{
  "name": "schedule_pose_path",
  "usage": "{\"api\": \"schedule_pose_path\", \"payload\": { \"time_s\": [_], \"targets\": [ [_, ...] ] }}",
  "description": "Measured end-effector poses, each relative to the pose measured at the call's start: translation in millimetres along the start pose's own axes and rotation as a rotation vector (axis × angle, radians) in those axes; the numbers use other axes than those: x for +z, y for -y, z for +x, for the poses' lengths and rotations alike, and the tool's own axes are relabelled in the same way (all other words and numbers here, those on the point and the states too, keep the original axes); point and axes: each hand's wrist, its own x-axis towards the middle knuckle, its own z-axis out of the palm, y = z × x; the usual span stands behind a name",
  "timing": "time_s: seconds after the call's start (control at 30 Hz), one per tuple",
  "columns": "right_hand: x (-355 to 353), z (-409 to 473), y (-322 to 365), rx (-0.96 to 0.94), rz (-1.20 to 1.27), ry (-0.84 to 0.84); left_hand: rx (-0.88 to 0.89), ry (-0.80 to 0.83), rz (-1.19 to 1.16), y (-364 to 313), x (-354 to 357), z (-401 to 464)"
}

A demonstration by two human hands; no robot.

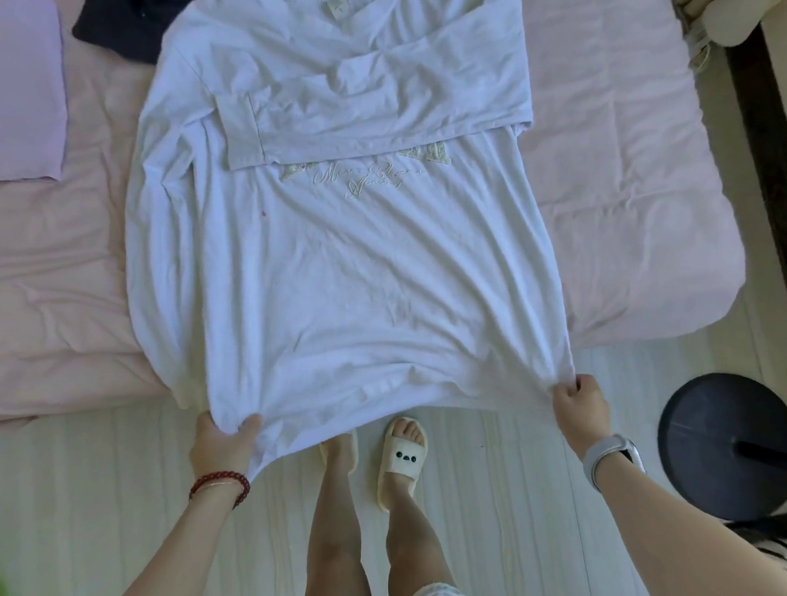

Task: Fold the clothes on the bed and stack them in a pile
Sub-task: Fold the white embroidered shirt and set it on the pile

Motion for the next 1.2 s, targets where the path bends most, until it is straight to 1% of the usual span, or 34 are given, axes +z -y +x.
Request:
{"api": "schedule_pose_path", "payload": {
  "time_s": [0.1,0.17,0.27,0.37,0.43,0.47,0.53,0.63,0.77,0.83,0.9,1.03,1.2],
  "targets": [
    [-5,-4,-3,0.08,0.17,-0.144,-0.049,-0.052,0.081,10,-8,5],
    [-11,-4,-3,0.097,0.182,-0.231,-0.056,-0.094,0.108,14,-12,8],
    [-19,-3,2,0.095,0.077,-0.272,-0.039,-0.137,0.151,21,-16,15],
    [-24,-4,6,0.071,-0.12,-0.281,-0.01,-0.108,0.212,24,-18,17],
    [-24,-6,6,0.072,-0.216,-0.259,-0.049,-0.053,0.261,24,-18,15],
    [-22,-6,5,0.072,-0.278,-0.233,-0.065,0.001,0.276,24,-18,13],
    [-15,-7,3,0.058,-0.436,-0.155,-0.05,0.092,0.381,24,-17,9],
    [2,-17,17,-0.036,-0.572,-0.063,0.064,0.114,0.651,13,-12,1],
    [28,-37,54,-0.29,-0.6,0.037,0.288,0.137,0.754,-19,-1,-9],
    [39,-48,78,-0.393,-0.607,0.072,0.362,0.146,0.732,-39,0,-11],
    [49,-60,103,-0.476,-0.611,0.1,0.39,0.147,0.637,-59,-4,-10],
    [66,-83,161,-0.62,-0.582,0.15,0.383,0.114,0.392,-89,-28,5],
    [99,-105,237,-0.829,-0.586,0.185,0.352,0.018,0.226,-110,-67,59]
  ]
}}
